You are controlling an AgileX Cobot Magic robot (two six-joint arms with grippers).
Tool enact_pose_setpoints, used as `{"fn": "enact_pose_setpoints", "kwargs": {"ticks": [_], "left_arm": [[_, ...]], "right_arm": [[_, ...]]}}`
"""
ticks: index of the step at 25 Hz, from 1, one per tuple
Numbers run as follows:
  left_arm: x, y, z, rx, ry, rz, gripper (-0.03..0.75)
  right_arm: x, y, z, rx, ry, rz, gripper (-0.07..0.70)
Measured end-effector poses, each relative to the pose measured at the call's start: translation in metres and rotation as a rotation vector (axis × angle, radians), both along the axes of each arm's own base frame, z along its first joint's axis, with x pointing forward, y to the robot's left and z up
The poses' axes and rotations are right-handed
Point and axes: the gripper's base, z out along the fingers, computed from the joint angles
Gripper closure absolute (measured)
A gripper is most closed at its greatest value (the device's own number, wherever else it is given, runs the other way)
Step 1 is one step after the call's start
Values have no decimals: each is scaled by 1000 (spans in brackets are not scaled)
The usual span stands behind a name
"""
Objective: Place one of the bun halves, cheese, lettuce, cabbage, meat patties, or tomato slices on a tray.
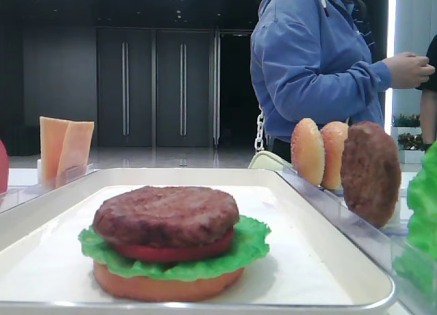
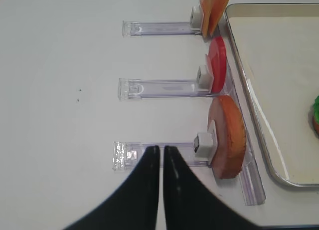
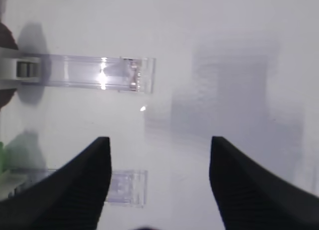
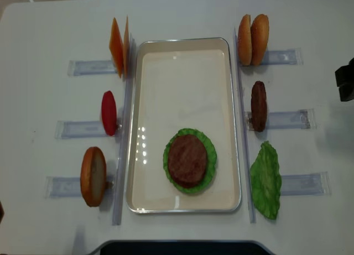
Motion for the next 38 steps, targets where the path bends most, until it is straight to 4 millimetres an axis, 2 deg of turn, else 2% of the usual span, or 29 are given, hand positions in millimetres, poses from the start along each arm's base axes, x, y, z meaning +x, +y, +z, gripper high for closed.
{"fn": "enact_pose_setpoints", "kwargs": {"ticks": [4, 9, 15, 18, 28, 36, 38], "left_arm": [[0, 0, 0, 0, 0, 0, 702], [0, 0, 0, 0, 0, 0, 702], [0, 0, 0, 0, 0, 0, 702], [0, 0, 0, 0, 0, 0, 702], [0, 0, 0, 0, 0, 0, 702], [0, 0, 0, 0, 0, 0, 702], [0, 0, 0, 0, 0, 0, 702]], "right_arm": [[-6, -11, 4, -52, 10, -62, 190], [-17, -13, 14, -70, -4, -95, 190], [-40, -11, 34, -57, -67, -141, 191], [-58, -10, 38, -58, -112, -144, 191], [-137, -4, 21, -59, -297, -150, 191], [-186, 0, -1, -58, -445, -154, 191], [-195, 1, -1, -58, -502, -155, 191]]}}
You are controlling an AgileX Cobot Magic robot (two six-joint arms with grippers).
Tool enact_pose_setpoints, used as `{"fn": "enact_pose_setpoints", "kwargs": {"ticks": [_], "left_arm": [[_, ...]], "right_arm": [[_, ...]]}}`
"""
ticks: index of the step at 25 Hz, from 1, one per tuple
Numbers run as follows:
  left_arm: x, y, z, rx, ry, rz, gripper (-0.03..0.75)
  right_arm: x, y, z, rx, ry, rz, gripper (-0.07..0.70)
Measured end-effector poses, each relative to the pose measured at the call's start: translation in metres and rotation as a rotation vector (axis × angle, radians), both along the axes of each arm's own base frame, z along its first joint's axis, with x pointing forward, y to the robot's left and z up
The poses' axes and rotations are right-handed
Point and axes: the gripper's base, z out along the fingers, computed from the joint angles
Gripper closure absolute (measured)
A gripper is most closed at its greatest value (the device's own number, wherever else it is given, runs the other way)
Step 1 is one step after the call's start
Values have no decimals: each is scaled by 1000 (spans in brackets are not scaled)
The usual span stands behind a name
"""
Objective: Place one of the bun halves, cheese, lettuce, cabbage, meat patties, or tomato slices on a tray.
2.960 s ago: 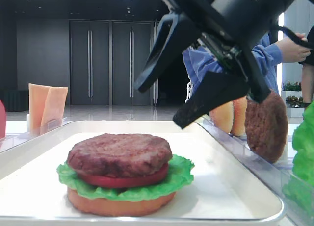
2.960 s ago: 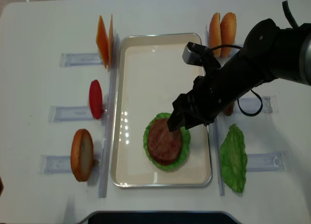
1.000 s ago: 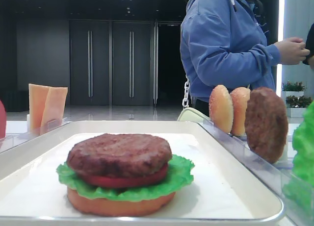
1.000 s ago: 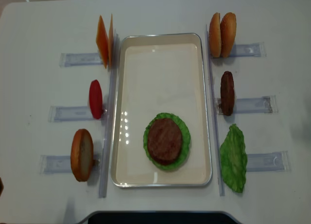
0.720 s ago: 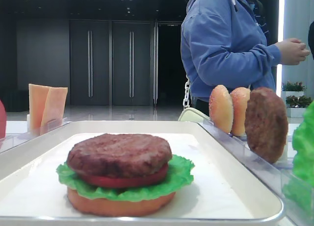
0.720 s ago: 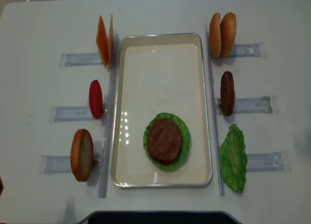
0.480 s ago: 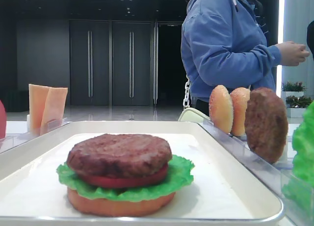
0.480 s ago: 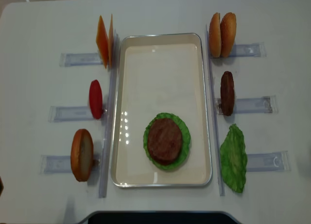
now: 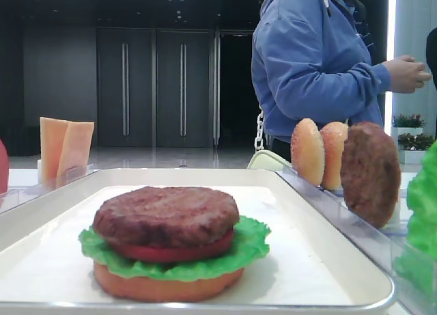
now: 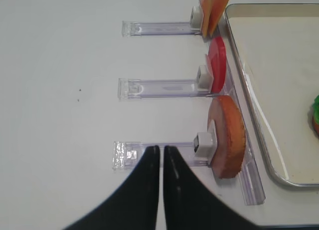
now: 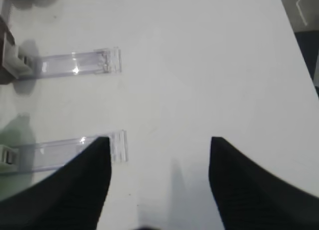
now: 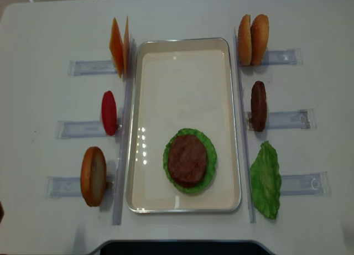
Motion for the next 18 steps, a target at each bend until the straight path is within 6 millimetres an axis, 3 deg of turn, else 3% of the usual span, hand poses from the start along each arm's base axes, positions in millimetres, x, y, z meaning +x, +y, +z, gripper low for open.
{"fn": "enact_pose_setpoints", "kwargs": {"ticks": [9, 18], "left_arm": [[0, 0, 0, 0, 0, 0, 702], [0, 0, 0, 0, 0, 0, 702]], "right_arm": [[-31, 2, 7, -16, -218, -1, 191], [-43, 3, -8, -14, -177, 0, 191]]}}
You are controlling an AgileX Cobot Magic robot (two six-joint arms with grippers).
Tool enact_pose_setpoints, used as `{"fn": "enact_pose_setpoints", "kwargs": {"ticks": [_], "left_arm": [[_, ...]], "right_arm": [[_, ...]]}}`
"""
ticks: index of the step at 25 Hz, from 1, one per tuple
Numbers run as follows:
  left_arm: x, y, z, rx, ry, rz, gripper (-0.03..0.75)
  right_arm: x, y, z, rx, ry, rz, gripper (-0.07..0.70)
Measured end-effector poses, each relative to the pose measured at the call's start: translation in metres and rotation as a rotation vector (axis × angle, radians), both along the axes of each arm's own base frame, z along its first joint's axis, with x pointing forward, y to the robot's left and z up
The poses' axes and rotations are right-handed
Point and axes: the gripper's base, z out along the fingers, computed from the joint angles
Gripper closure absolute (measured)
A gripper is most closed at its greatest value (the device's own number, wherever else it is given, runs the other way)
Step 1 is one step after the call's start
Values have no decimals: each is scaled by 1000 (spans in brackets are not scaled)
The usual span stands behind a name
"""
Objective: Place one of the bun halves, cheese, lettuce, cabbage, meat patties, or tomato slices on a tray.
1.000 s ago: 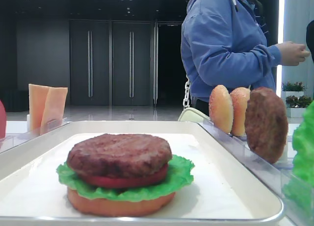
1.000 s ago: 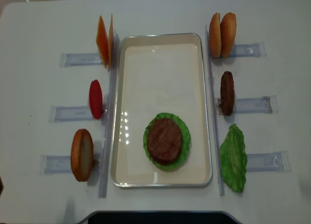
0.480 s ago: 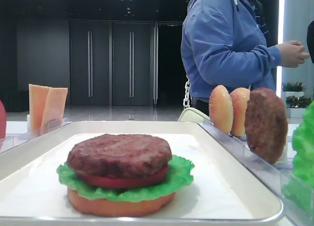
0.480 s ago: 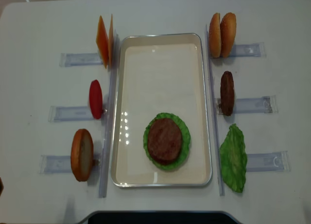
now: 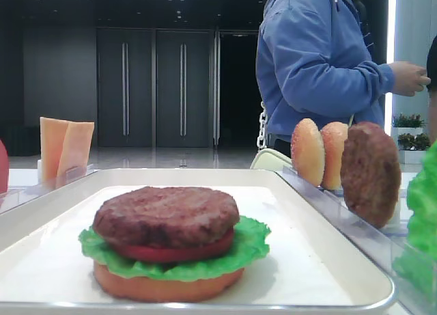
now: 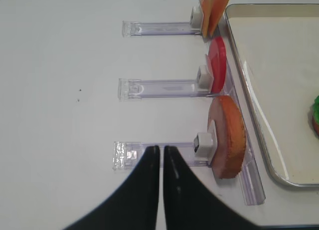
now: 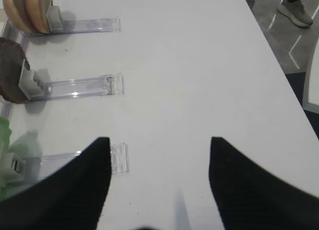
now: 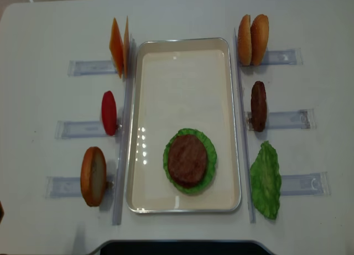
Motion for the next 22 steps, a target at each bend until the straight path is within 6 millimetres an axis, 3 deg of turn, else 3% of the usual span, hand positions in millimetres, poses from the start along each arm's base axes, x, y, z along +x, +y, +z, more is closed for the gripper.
{"fn": "enact_pose_setpoints", "kwargs": {"ticks": [22], "left_arm": [[0, 0, 0, 0, 0, 0, 702]], "right_arm": [[-7, 1, 0, 5, -47, -2, 191]]}}
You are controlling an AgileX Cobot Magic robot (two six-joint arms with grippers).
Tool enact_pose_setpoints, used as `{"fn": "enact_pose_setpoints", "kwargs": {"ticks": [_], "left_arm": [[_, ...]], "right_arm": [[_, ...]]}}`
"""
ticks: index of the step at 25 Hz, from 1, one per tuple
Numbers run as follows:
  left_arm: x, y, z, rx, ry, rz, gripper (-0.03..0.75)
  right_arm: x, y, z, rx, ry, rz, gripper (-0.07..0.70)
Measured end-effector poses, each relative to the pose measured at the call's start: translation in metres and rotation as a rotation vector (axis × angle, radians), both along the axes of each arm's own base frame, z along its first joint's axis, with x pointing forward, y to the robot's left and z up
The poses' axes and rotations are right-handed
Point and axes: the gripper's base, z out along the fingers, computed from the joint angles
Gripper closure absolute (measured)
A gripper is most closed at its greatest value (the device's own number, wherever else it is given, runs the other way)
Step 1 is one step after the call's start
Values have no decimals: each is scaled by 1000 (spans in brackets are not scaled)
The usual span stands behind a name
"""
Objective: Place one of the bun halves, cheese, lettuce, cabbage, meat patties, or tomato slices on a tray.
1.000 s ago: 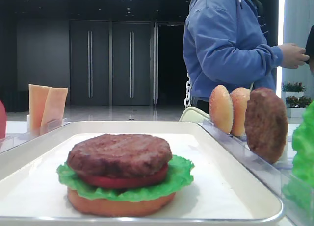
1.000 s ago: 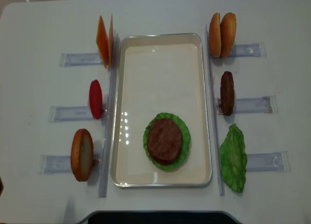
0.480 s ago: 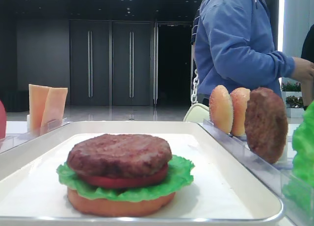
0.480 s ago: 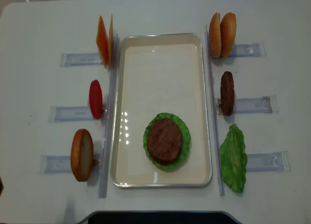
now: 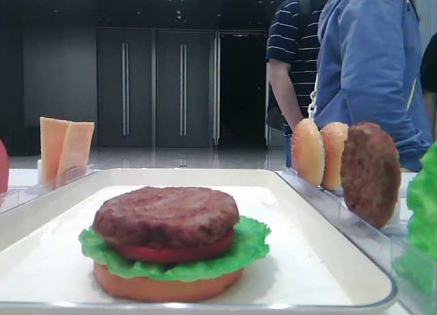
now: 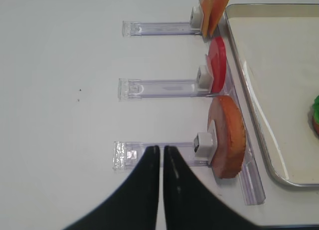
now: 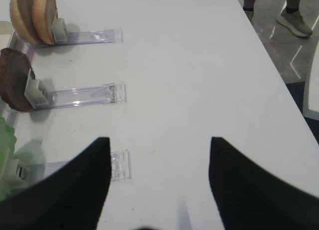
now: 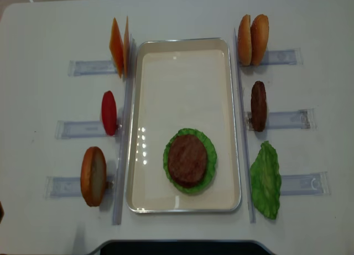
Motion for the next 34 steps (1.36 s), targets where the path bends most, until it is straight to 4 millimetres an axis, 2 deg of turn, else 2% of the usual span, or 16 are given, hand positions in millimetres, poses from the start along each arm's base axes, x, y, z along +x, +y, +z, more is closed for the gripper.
{"fn": "enact_pose_setpoints", "kwargs": {"ticks": [34], "left_arm": [[0, 0, 0, 0, 0, 0, 702]], "right_arm": [[0, 0, 0, 2, 0, -1, 192]]}}
